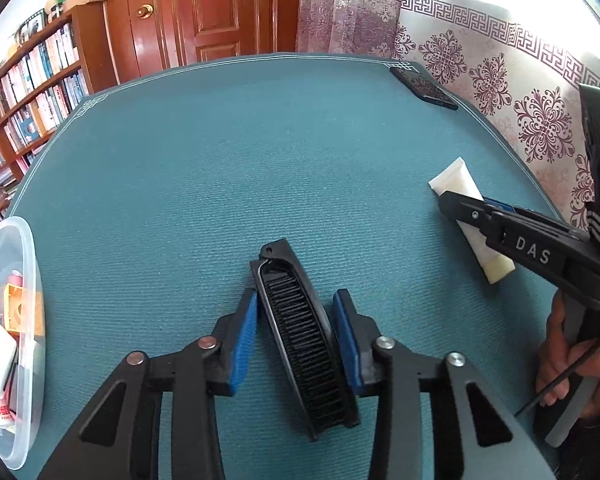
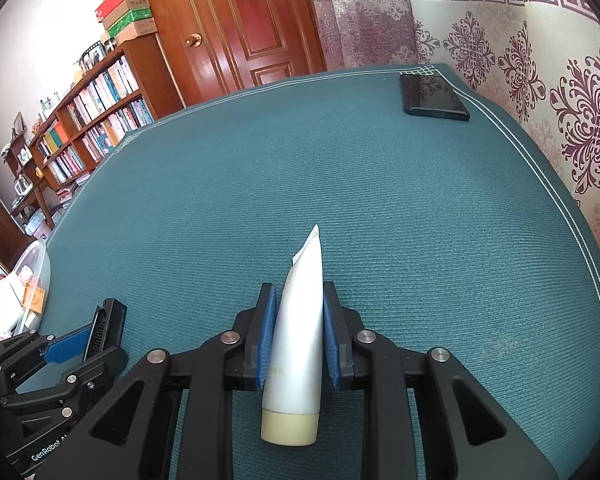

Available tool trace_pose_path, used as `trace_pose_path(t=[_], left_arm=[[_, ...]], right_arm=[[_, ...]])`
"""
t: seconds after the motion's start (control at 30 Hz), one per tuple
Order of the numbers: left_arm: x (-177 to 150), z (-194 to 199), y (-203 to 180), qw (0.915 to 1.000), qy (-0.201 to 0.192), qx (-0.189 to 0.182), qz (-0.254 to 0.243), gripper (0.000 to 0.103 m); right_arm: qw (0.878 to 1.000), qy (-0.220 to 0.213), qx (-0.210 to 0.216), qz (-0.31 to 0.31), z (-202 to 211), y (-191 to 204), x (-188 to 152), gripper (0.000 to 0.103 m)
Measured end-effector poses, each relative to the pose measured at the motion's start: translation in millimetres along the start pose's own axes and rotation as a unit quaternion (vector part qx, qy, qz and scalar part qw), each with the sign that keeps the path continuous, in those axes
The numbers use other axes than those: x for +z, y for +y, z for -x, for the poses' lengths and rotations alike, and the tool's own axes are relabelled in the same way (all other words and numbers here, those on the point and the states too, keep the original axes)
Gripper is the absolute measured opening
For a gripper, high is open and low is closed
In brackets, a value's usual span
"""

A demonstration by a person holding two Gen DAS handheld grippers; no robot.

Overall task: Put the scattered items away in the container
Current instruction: 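Grasp the black folding comb with the left tool while the right tool holds the tube, then carry the comb over the bowl and release it with the left tool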

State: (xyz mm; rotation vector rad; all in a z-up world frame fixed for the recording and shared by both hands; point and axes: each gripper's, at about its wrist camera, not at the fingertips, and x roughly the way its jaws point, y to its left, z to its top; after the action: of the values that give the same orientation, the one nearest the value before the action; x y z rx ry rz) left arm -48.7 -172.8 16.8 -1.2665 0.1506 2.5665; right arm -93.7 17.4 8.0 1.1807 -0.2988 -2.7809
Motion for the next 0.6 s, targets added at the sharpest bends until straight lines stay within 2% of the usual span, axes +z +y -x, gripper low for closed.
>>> trace_pose_path(t=[0.17, 0.4, 0.6], left_arm=[[-10.9, 8.7, 3.1, 0.9998, -0.005, 0.001, -0.019, 0.032], [-18.6, 18.7, 1.0, 0.9993, -0.022, 0.008, -0.027, 0.031], [-18.2, 36.4, 12.0, 0.9989, -0.046, 0.007, -0.005, 0.03]], right_arm=[[1.0, 0.0, -0.001, 0.001, 0.6, 1.0, -0.6, 0.024], [1.0, -0.001, -0.001, 0.004, 1.3, 2.7, -0.8, 0.024], [1.0, -0.007, 0.007, -0.004, 3.9, 0.0, -0.8, 0.023]])
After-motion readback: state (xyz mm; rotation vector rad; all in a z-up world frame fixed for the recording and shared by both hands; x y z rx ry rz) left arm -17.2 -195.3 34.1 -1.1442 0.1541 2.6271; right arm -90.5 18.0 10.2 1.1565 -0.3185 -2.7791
